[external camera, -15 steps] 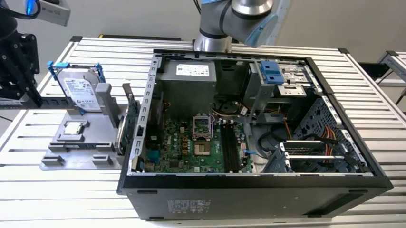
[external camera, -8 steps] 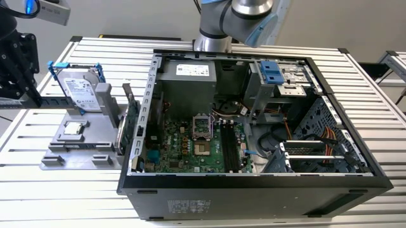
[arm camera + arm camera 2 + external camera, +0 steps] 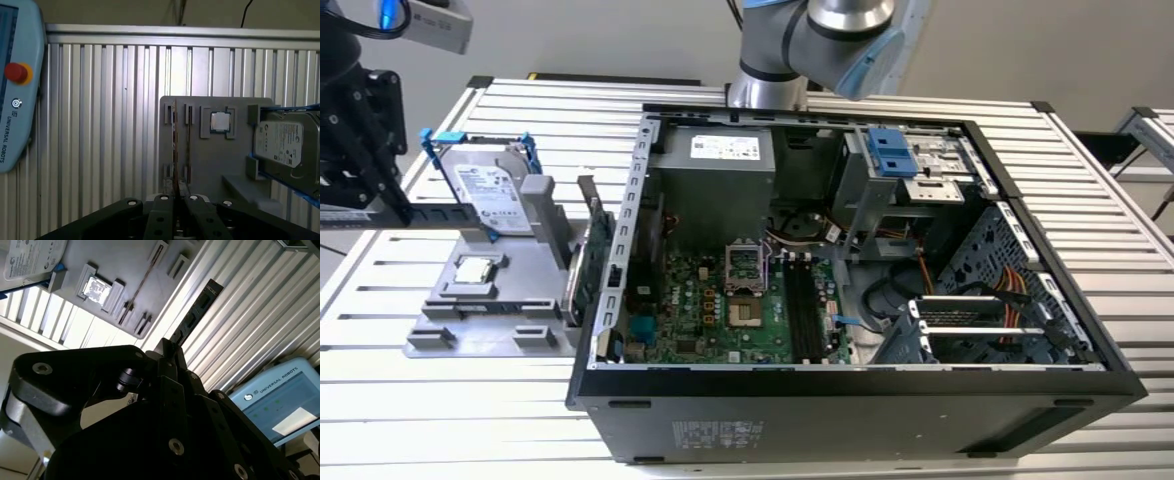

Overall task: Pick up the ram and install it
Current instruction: 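Pick up the ram and move it above insertion slot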

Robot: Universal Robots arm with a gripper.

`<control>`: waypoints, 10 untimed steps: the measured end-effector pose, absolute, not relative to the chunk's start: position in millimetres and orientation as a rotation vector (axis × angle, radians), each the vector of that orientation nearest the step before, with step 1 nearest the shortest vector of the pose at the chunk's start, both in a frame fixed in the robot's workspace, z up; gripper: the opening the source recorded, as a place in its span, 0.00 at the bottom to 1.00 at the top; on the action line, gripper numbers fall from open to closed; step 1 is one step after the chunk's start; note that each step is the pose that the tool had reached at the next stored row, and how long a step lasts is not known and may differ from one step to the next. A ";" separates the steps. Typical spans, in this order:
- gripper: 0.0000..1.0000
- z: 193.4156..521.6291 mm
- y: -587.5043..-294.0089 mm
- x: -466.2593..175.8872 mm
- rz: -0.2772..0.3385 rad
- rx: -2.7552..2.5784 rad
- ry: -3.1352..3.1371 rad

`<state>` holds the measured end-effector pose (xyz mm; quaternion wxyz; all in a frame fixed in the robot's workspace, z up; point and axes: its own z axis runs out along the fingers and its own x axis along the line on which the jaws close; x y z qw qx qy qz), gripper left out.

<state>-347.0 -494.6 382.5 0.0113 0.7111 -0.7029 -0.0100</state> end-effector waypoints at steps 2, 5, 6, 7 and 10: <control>0.00 382.5 -494.6 -345.3 -0.031 2.218 -2.193; 0.00 382.4 -494.6 -342.1 -0.031 2.218 -2.193; 0.00 382.5 -494.6 -341.1 -0.031 2.218 -2.193; 0.00 382.5 -494.6 -340.1 -0.031 2.218 -2.193; 0.00 382.5 -494.6 -337.3 -0.031 2.218 -2.193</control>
